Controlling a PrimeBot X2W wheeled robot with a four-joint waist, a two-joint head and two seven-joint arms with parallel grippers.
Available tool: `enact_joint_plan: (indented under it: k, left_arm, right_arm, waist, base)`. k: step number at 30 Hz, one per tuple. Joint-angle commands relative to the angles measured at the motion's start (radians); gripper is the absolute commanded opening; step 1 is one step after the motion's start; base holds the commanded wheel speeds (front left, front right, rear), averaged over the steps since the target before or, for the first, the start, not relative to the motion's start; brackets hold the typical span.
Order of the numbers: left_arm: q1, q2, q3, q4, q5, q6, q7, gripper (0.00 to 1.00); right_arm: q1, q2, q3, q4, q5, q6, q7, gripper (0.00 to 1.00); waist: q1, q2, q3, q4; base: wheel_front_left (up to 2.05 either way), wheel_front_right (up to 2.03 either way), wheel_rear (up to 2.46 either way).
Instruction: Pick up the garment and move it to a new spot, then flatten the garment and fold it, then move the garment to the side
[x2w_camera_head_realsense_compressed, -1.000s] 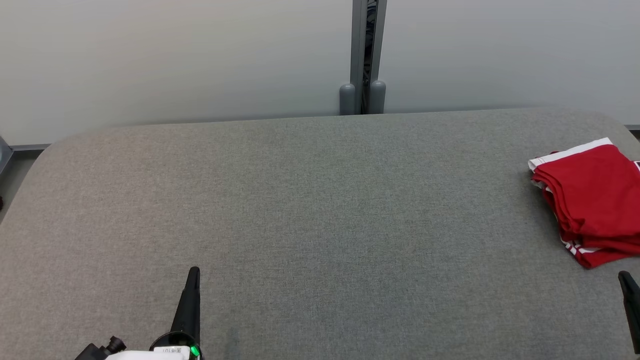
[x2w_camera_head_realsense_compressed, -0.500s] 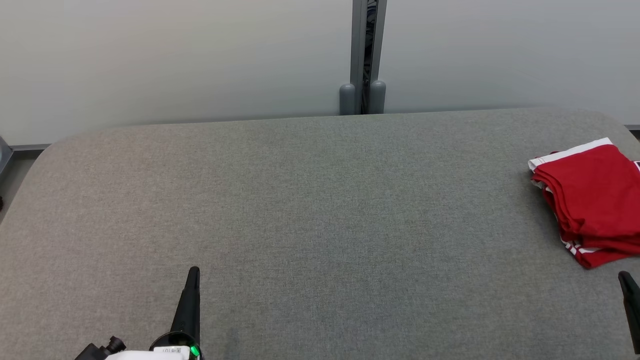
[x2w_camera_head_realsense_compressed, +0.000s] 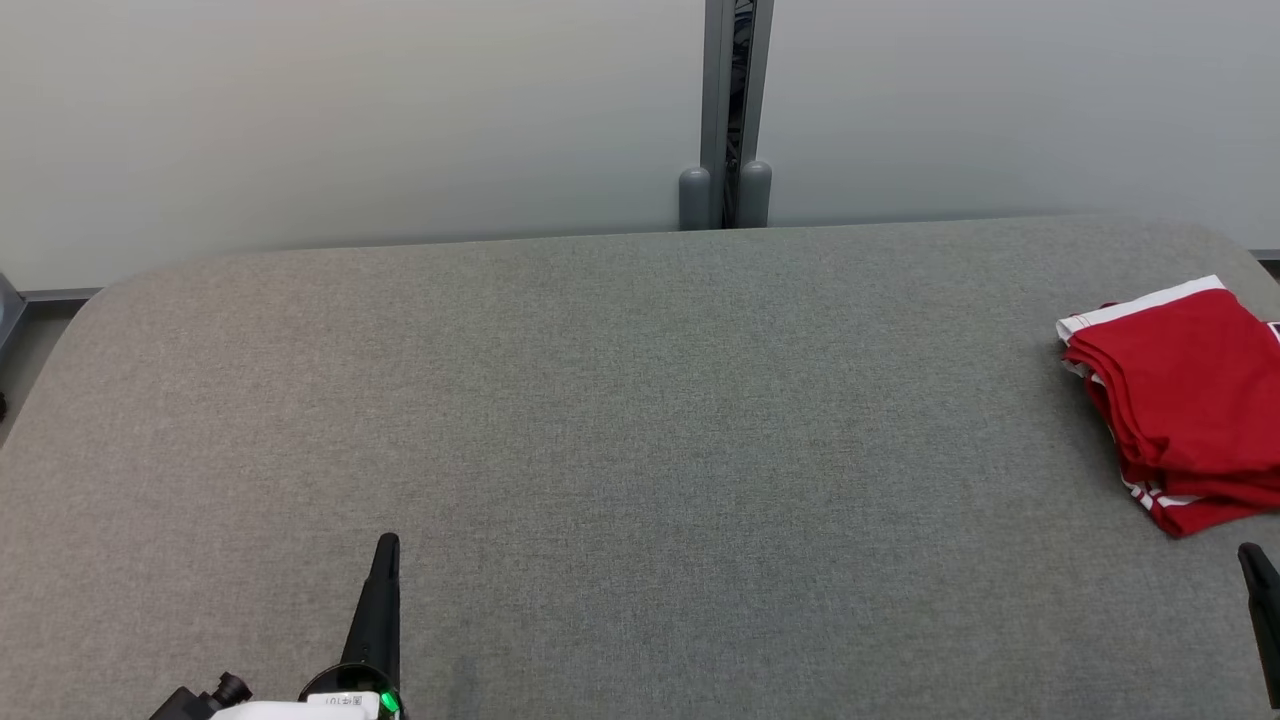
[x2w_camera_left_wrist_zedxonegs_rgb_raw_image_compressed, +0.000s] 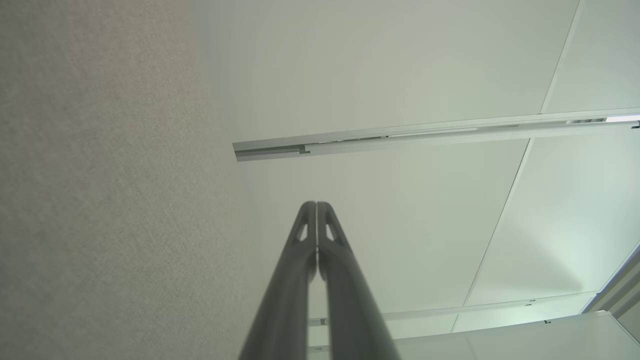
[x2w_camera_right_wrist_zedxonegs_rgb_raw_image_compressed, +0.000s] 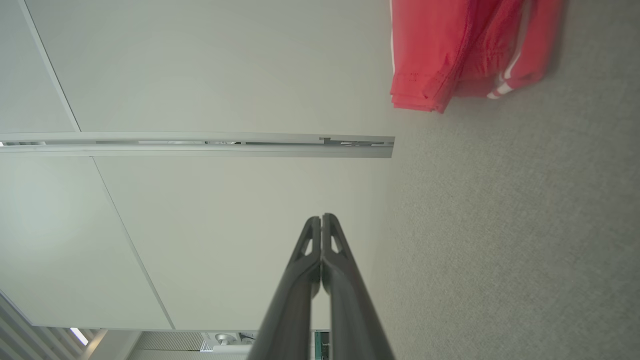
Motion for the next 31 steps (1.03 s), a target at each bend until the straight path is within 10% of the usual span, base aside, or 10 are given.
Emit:
enact_joint_plan:
  k: [1, 31]
  left_arm:
    - [-0.008, 0.004, 0.004, -0.003, 0.006, -0.006, 0.003, 0.00]
    - [-0.008, 0.003, 0.004, -0.003, 0.006, -0.006, 0.003, 0.00]
  right_arm:
    - [-0.004, -0.001, -0.003, 0.002, -0.006, 0.003, 0.007, 0.00]
    - [-0.006, 0.003, -0.009, 0.003, -0.011, 0.003, 0.012, 0.00]
  waist:
    - [0.0000, 0.0000, 0.000, 0.000]
    - [0.0000, 0.0000, 0.000, 0.000]
  base:
    - [0.00, 0.00, 0.00]
    - [0.00, 0.00, 0.00]
